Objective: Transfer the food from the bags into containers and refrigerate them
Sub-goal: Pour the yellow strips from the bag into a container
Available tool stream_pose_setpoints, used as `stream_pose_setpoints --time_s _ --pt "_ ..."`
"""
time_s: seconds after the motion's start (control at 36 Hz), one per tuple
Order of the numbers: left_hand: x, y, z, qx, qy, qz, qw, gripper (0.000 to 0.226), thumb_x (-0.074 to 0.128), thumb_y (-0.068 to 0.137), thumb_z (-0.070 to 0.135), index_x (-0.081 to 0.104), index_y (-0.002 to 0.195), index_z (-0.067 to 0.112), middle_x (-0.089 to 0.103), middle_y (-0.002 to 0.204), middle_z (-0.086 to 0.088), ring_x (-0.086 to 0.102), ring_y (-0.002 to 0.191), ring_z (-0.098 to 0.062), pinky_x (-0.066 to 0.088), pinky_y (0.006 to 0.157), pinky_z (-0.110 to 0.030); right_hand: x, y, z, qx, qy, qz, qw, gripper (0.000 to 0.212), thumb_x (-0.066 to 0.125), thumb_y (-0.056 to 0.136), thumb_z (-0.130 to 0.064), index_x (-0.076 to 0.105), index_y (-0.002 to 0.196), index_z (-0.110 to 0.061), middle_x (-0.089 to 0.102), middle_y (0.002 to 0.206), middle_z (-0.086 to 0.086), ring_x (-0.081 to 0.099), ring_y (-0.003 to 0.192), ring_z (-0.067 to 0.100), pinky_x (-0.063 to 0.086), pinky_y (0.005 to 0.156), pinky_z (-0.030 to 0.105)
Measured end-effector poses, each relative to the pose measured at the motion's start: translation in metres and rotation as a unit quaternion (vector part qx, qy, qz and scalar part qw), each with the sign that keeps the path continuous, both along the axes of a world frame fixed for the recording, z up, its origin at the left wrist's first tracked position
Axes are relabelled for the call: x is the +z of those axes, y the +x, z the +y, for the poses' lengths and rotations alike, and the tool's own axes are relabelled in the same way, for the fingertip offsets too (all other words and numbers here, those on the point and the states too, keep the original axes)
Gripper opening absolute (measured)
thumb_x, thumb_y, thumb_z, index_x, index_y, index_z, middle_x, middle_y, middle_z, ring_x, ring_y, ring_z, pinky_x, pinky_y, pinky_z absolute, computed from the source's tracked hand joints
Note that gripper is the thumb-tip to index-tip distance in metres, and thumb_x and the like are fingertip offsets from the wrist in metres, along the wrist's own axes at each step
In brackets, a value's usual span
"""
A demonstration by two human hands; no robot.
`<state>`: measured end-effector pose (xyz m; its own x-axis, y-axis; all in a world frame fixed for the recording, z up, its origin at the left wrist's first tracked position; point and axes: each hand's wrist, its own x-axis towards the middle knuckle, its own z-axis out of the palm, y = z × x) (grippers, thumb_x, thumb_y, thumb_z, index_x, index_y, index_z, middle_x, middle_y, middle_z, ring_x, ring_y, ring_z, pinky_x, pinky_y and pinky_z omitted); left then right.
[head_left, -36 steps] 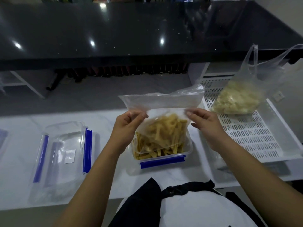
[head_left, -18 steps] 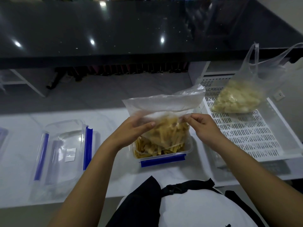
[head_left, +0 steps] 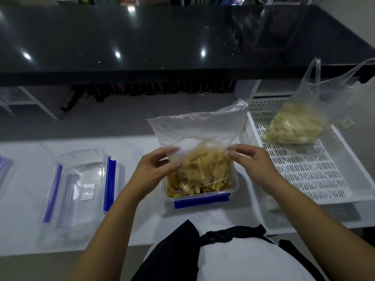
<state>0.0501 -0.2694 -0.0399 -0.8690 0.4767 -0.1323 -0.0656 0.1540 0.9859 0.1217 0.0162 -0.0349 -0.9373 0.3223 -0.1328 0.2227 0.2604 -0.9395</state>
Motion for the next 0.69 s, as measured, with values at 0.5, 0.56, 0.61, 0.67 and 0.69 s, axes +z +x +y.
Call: stream_pose_setpoints --time_s 0.5,0.56,0.61,0.67,0.69 --pt "0.026 -0.001 0.007 0.168 0.101 0.017 0.98 0.02 0.074 0.083 0.026 0.08 0.099 0.016 0.075 0.116 0.007 0.067 0.112 -0.004 0.053 0.083 -0.013 0.032 -0.009 -0.004 -0.034 -0.042 0.077 0.996 0.014 0.071 0.09 -0.014 0.079 0.089 -0.025 0.077 0.098 -0.01 0.069 0.102 0.006 0.052 0.102 0.042" --pt "0.028 -0.002 0.007 0.169 0.101 0.014 0.98 0.022 0.073 0.084 0.027 0.08 0.101 0.014 0.075 0.117 0.006 0.067 0.113 -0.005 0.052 0.087 -0.017 0.032 -0.009 -0.005 -0.034 -0.048 0.072 0.996 0.015 0.07 0.09 -0.013 0.079 0.089 -0.025 0.078 0.098 -0.008 0.07 0.102 0.009 0.053 0.1 0.043" --pt "0.03 -0.002 0.008 0.164 0.108 0.014 0.98 0.026 0.074 0.082 0.03 0.079 0.1 0.012 0.074 0.118 0.006 0.066 0.114 -0.005 0.053 0.087 -0.017 0.033 -0.008 -0.005 -0.038 -0.063 0.064 0.995 0.015 0.07 0.09 -0.013 0.079 0.09 -0.026 0.078 0.098 -0.004 0.071 0.102 0.015 0.056 0.096 0.044" --pt "0.033 -0.001 0.009 0.156 0.113 0.017 0.981 0.025 0.074 0.081 0.032 0.08 0.098 0.014 0.074 0.118 0.008 0.066 0.113 -0.004 0.053 0.082 -0.011 0.034 -0.008 -0.006 -0.042 -0.088 0.059 0.994 0.015 0.07 0.09 -0.012 0.079 0.09 -0.024 0.078 0.097 0.0 0.072 0.1 0.018 0.058 0.092 0.043" --pt "0.035 -0.001 0.01 0.153 0.114 0.018 0.981 0.024 0.074 0.081 0.03 0.08 0.098 0.015 0.074 0.118 0.008 0.066 0.113 -0.004 0.053 0.081 -0.01 0.034 -0.007 -0.006 -0.043 -0.096 0.058 0.993 0.014 0.07 0.09 -0.012 0.078 0.09 -0.023 0.078 0.096 0.001 0.073 0.099 0.018 0.059 0.09 0.042"
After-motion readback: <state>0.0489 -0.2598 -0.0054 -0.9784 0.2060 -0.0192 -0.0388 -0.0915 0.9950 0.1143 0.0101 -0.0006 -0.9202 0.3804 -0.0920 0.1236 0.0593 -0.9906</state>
